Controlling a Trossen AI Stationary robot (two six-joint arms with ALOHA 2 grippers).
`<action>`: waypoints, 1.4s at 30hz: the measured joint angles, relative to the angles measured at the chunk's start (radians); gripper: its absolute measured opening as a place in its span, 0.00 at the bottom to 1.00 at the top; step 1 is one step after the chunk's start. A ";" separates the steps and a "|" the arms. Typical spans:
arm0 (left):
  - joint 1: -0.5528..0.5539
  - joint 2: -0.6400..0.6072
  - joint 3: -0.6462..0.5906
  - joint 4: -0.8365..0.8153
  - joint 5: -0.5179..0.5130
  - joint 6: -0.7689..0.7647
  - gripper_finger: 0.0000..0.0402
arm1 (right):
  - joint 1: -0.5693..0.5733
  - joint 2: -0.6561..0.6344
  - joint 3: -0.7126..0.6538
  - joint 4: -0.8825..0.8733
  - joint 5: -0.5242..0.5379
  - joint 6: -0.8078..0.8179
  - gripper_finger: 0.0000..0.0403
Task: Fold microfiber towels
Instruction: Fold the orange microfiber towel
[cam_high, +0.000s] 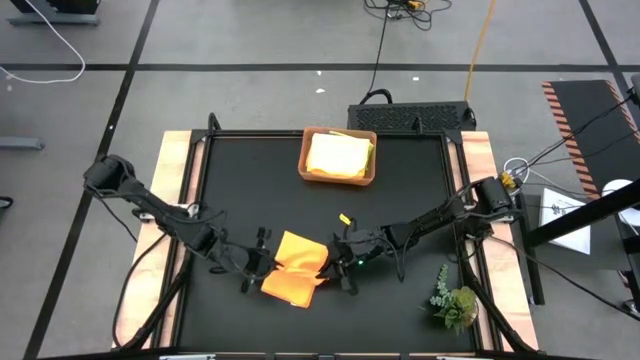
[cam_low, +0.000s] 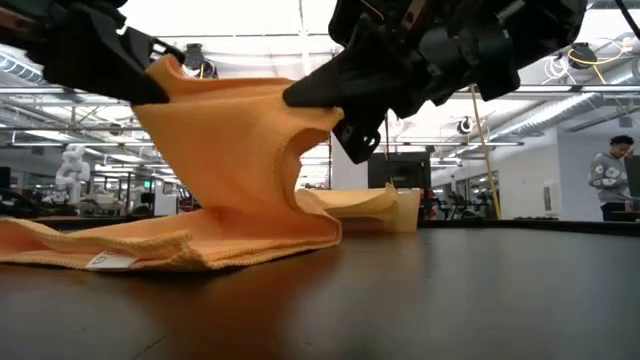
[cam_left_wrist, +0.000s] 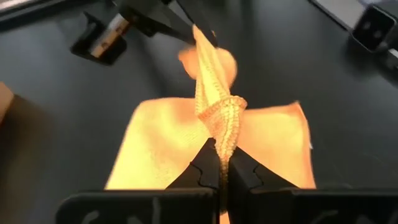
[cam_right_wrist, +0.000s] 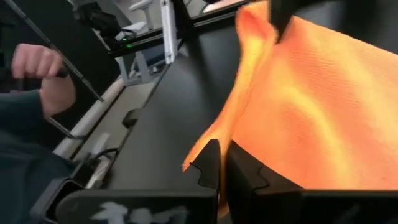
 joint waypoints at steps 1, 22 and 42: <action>-0.006 0.000 -0.002 -0.004 0.001 -0.009 0.01 | 0.005 0.003 -0.001 0.009 -0.001 0.005 0.01; -0.127 0.002 -0.011 0.002 -0.069 -0.128 0.01 | 0.058 0.014 -0.004 0.061 0.084 -0.103 0.03; -0.119 0.002 -0.010 0.034 -0.225 -0.086 0.02 | 0.044 0.225 -0.002 0.385 0.173 0.047 0.65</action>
